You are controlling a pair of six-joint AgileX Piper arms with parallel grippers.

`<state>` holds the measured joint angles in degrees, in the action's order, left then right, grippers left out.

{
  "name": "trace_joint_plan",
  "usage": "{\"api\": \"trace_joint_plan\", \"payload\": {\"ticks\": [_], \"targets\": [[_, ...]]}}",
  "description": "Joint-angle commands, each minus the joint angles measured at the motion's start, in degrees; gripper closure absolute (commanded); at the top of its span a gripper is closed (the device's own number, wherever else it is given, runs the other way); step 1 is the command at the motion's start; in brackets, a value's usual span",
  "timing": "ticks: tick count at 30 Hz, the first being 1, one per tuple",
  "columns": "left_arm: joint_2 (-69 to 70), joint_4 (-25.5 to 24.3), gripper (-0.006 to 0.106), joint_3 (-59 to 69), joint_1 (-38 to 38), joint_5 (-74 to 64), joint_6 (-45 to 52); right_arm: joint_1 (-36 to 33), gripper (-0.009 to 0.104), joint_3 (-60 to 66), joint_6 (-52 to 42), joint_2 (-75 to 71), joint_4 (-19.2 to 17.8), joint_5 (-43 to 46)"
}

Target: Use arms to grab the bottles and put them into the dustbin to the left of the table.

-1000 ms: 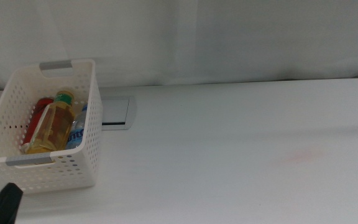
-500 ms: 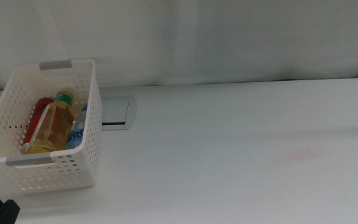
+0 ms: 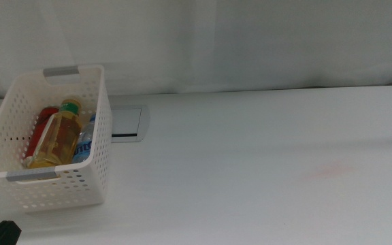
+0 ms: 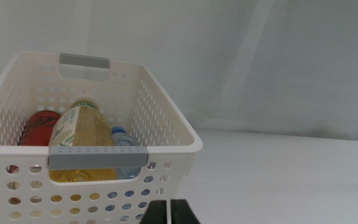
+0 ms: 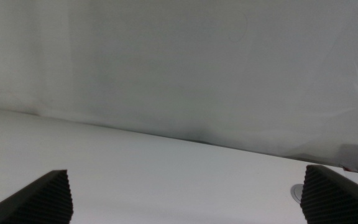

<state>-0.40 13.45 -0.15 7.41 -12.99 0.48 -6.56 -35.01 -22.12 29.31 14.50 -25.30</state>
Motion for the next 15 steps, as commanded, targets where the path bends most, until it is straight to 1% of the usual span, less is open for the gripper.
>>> {"api": "trace_joint_plan", "payload": {"ticks": [1, 4, 5, 7, 9, 10, 12, 13, 15], "targets": [[0.4, 0.4, 0.103, 2.3, 0.5, 0.3, 0.1, 0.3, -0.008, -0.4, -0.4, -2.4, -1.7, -2.9], [0.4, 0.4, 0.103, 2.3, 0.5, 0.3, 0.1, 0.3, -0.008, 0.4, -0.4, -5.6, -2.2, -4.2], [0.4, 0.4, 0.103, 2.3, 0.5, 0.3, 0.1, 0.3, -0.008, 0.9, -0.1, -6.9, -3.1, -4.2], [0.4, 0.4, 0.103, 2.3, 0.5, 0.3, 0.1, 0.3, -0.008, 2.4, 3.5, -10.5, -4.4, -4.1], [0.4, 0.4, 0.103, 2.3, 0.5, 0.3, 0.1, 0.3, -0.008, 4.5, 10.9, -14.5, -8.2, -3.9], [0.4, 0.4, 0.103, 2.3, 0.5, 0.3, 0.1, 0.3, -0.008, 5.8, 16.2, -16.5, -11.2, -3.9], [0.4, 0.4, 0.103, 2.3, 0.5, 0.8, 0.1, 0.3, -0.008, 8.7, 22.9, -20.1, -16.1, -3.5], [0.4, 0.4, 0.103, 2.3, 0.5, 0.8, 0.1, 0.3, -0.008, 10.4, 25.4, -21.8, -18.2, -2.4], [0.4, 0.4, 0.103, 2.3, 0.5, 0.9, 0.1, 0.3, -0.008, 13.9, 25.6, -24.5, -20.0, 1.9]]}}
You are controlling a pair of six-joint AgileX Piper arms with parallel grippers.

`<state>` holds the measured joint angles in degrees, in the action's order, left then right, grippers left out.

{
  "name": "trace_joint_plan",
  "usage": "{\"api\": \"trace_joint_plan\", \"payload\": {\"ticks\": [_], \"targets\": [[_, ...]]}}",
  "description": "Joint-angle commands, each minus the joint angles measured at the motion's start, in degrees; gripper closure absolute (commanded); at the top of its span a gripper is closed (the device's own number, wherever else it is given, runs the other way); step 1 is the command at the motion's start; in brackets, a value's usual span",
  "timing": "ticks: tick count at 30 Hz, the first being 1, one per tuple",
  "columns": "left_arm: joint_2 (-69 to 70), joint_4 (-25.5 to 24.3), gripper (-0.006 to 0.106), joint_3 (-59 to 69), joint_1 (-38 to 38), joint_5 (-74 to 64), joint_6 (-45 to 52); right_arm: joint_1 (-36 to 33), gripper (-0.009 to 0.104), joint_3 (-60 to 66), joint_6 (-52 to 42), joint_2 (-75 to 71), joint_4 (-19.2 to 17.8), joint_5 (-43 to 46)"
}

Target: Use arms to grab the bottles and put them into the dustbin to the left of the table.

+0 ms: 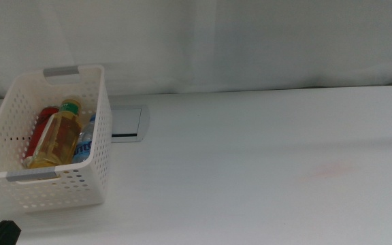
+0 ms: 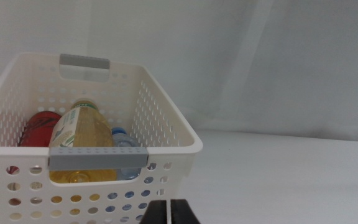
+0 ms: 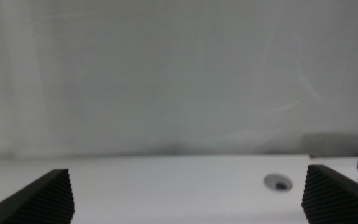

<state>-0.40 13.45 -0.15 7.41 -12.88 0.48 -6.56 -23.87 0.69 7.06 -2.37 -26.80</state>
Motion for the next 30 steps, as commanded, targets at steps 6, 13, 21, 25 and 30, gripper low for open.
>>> {"api": "trace_joint_plan", "payload": {"ticks": [6, 13, 21, 25, 30], "targets": [[0.4, 0.4, 0.103, 2.3, 0.5, 0.8, 0.1, 0.3, -0.008, 15.7, 2.8, -8.3, -4.1, 16.5], [0.4, 0.4, 0.103, 2.3, 0.5, 0.8, 0.1, 0.3, -0.008, 23.4, 2.8, -8.9, -4.1, 13.5], [0.4, 0.4, 0.103, 2.3, 0.5, 0.8, 0.1, 0.3, -0.008, 25.2, 3.0, -8.9, -1.2, 12.4], [0.4, 0.4, 0.103, 2.3, 0.5, 0.8, 0.1, 0.3, -0.008, 25.2, 2.9, -8.9, 0.6, 12.4], [0.4, 0.4, 0.103, 2.3, 0.5, 0.8, 0.1, 0.3, -0.008, 25.2, 2.9, -8.9, 0.6, 12.4]]}}
